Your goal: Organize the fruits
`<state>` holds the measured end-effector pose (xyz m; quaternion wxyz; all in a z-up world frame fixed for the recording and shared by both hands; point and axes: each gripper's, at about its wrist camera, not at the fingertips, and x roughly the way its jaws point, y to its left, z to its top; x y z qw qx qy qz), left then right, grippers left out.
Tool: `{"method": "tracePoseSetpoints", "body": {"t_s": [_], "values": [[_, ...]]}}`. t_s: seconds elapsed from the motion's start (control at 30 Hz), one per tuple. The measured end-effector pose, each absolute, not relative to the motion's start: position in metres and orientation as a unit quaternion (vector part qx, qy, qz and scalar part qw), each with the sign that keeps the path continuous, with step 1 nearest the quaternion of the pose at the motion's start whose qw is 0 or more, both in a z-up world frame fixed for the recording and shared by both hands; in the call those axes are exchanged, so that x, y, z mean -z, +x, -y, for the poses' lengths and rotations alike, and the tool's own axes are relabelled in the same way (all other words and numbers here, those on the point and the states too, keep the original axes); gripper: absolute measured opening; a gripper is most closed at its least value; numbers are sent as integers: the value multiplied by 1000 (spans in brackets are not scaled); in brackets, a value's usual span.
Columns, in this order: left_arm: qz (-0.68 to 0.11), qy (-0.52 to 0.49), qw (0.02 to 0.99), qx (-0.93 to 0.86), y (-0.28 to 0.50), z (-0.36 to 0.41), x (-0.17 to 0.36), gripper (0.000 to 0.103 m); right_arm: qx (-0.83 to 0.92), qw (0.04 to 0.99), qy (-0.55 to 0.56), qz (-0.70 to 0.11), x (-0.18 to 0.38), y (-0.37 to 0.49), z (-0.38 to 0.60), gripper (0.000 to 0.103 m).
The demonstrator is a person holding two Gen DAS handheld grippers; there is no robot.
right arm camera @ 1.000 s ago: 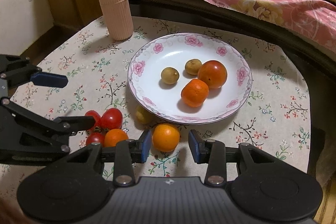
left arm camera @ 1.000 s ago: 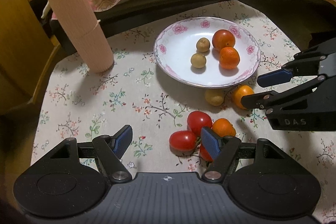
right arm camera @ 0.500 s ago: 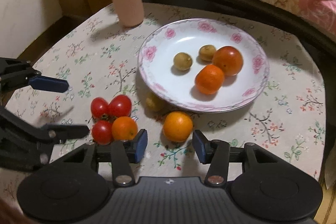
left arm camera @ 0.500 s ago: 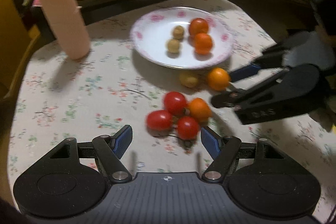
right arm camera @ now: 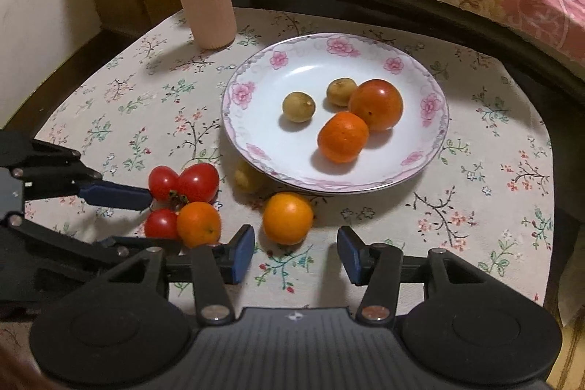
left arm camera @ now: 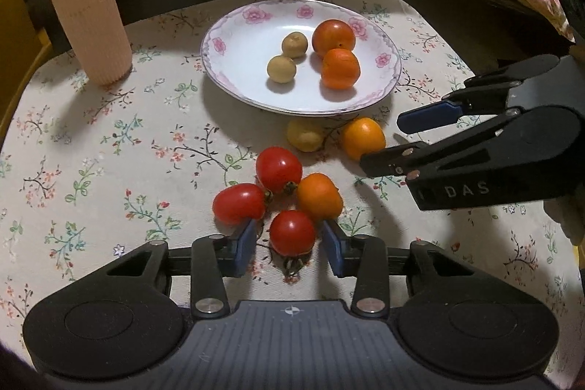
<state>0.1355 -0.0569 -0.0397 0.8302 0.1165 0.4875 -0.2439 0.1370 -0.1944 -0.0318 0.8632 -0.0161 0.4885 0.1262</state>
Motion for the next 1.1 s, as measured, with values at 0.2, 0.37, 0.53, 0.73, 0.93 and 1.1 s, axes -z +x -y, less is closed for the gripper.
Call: {"method": "tracePoseSetpoints", "body": {"t_s": [0.2,0.37,0.53,0.73,0.93,1.1], "values": [[-494,123,824,247,125,57,47,39,-124,862,-2,-491,34,140,198,50],[-501,106,823,246,129,51,46,36,-132,862,0,-490,37,145,191,50],[-499,109,823,249,127,51,48,39,-132,862,-2,-489,42,152,187,50],[-499,113,825,241,125,51,47,35,-129,859,4,-496,39,151,189,32],[-499,110,826,238,127,51,45,30,-137,857,-9,-497,38,144,188,32],[-500,113,825,238,126,50,43,32,-141,854,-9,-500,34,139,190,32]]}}
